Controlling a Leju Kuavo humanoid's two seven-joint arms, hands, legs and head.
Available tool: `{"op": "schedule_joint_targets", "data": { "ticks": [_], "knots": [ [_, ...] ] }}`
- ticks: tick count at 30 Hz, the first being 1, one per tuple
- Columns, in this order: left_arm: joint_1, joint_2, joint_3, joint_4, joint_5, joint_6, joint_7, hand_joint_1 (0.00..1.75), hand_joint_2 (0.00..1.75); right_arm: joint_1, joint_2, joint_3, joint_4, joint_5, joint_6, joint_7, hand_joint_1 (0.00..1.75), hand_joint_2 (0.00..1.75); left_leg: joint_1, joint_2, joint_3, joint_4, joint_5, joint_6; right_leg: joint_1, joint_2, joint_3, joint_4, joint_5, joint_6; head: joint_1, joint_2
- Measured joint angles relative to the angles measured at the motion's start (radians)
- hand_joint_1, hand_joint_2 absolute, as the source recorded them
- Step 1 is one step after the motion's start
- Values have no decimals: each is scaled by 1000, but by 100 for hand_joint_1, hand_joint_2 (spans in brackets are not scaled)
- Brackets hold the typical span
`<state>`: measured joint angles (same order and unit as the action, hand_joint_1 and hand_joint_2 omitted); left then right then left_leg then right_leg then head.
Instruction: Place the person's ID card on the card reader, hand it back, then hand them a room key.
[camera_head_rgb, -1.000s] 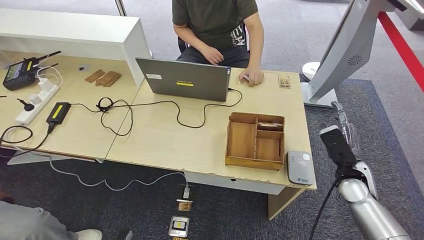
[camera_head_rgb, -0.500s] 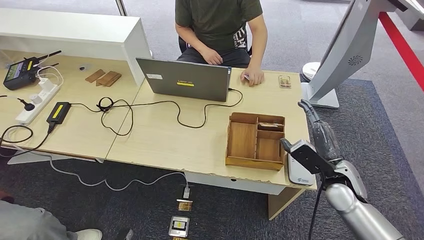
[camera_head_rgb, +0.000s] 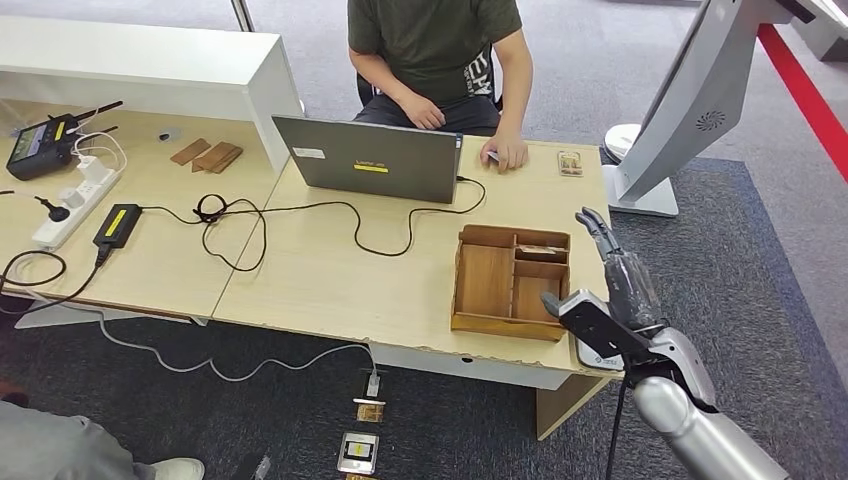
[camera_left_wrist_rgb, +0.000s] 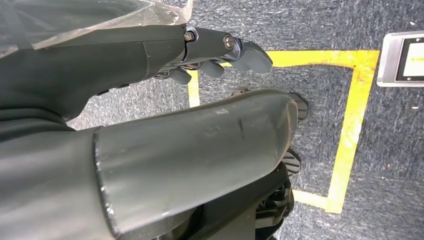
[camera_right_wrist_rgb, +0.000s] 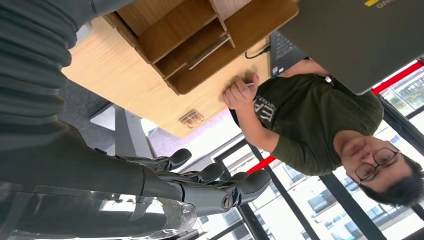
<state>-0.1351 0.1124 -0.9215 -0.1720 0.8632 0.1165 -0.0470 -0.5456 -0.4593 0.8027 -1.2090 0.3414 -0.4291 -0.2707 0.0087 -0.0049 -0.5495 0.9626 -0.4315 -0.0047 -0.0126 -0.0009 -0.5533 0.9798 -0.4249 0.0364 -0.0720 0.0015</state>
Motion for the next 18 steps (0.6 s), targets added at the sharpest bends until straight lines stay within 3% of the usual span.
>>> {"op": "schedule_joint_targets", "data": {
  "ticks": [10, 18],
  "knots": [
    [-3, -1, -1, 0, 12, 13, 2, 0, 0, -52, 73, 34, 154, -15, 1, -75, 0, 175, 0, 0, 0, 0, 0, 0, 0, 0, 0, 1, 0, 0, 0, 0],
    [-5, -1, -1, 0, 23, 15, 9, 0, 0, -131, 132, 56, 252, 11, 77, -22, 0, 175, 0, 0, 0, 0, 1, 0, 0, 0, 0, 1, 0, 0, 0, 0]
  ]
}}
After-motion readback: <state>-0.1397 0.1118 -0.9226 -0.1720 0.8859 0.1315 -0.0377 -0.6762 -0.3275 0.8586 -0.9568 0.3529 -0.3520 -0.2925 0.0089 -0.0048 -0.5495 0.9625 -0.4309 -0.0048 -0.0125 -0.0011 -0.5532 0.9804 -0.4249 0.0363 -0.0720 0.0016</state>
